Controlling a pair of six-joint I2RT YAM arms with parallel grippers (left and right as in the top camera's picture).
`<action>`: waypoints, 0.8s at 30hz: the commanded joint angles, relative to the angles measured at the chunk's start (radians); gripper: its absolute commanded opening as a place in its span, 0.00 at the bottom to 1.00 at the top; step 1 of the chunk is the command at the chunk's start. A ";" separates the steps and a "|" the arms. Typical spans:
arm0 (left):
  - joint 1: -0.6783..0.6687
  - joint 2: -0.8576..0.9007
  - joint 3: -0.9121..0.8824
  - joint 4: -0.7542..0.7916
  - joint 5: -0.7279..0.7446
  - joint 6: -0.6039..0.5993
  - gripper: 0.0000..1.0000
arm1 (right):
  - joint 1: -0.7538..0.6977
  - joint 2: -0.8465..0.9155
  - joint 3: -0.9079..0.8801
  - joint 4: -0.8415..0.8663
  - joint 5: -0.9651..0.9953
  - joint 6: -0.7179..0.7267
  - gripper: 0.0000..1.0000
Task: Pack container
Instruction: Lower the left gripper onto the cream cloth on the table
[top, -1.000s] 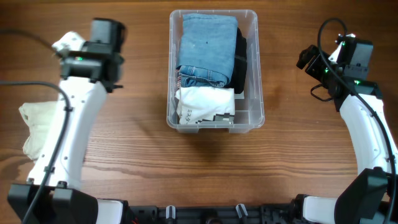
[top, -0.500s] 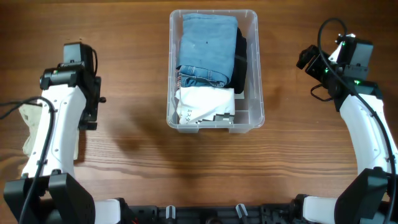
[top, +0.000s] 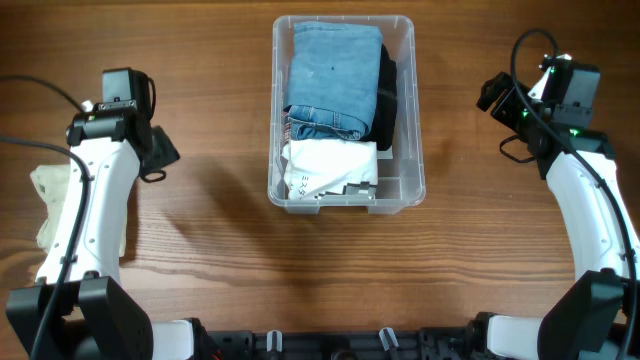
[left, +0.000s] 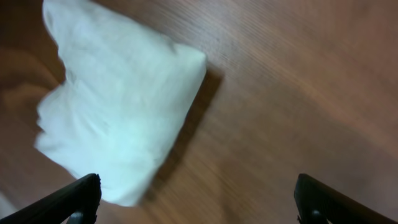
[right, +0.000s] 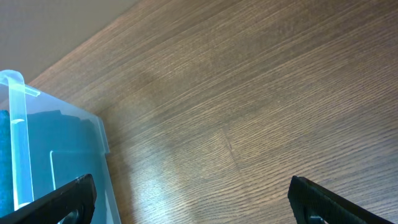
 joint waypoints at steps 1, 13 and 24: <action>0.007 -0.017 -0.004 0.003 -0.051 0.296 1.00 | -0.004 0.006 0.024 0.003 -0.009 -0.018 1.00; 0.087 0.046 -0.030 0.043 -0.066 0.296 1.00 | -0.004 0.006 0.024 0.003 -0.009 -0.017 1.00; 0.203 0.132 -0.030 0.102 -0.065 0.297 1.00 | -0.004 0.006 0.024 0.003 -0.009 -0.018 1.00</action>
